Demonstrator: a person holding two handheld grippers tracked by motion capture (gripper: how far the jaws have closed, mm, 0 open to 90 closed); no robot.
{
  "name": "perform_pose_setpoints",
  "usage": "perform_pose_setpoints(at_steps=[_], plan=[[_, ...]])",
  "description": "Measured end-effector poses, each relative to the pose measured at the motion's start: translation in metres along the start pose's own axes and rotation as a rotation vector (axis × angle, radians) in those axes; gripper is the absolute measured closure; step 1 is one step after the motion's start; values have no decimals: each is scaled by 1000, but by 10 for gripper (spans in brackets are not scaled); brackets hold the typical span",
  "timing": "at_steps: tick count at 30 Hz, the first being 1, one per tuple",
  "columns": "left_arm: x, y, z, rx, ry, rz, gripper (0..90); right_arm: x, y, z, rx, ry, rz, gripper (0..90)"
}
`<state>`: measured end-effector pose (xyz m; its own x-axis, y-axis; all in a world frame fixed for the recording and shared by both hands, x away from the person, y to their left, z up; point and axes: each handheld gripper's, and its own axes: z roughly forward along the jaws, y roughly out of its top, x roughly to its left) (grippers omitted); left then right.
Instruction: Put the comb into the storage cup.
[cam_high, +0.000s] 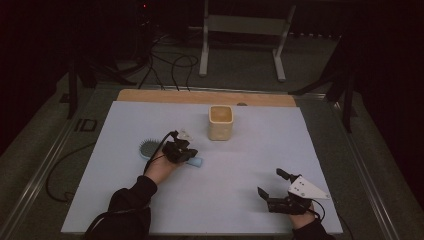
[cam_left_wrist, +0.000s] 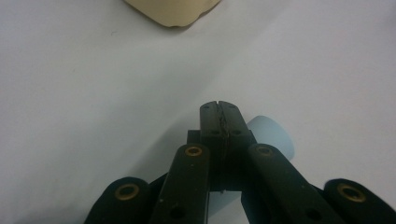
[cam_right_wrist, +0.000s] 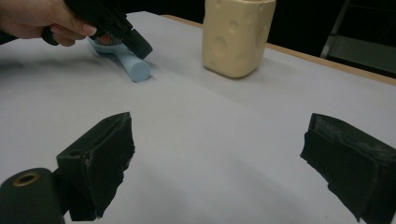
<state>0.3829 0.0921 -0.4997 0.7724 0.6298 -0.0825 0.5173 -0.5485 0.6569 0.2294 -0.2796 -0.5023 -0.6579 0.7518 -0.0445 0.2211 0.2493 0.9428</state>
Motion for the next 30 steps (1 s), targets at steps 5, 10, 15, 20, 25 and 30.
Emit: perform_pose_setpoints(at_steps=[5, 10, 15, 20, 25, 30], plan=[[2, 5, 3, 43, -10, -8, 900, 0, 0, 0, 0, 0, -1, 84], [0, 9, 7, 99, -27, 2, 900, 0, 0, 0, 3, 0, 0, 84], [-5, 3, 2, 117, -38, 15, 900, -1, 0, -1, -5, -1, 2, 84], [-9, -2, -3, 138, -48, 21, 900, 0, 1, -1, -3, -3, -1, 84], [-14, -11, -8, 183, -61, 50, 900, 0, 1, -1, -4, -4, 1, 84], [-17, -18, -15, 204, -65, 61, 900, 0, 1, -1, -3, -5, 1, 84]])
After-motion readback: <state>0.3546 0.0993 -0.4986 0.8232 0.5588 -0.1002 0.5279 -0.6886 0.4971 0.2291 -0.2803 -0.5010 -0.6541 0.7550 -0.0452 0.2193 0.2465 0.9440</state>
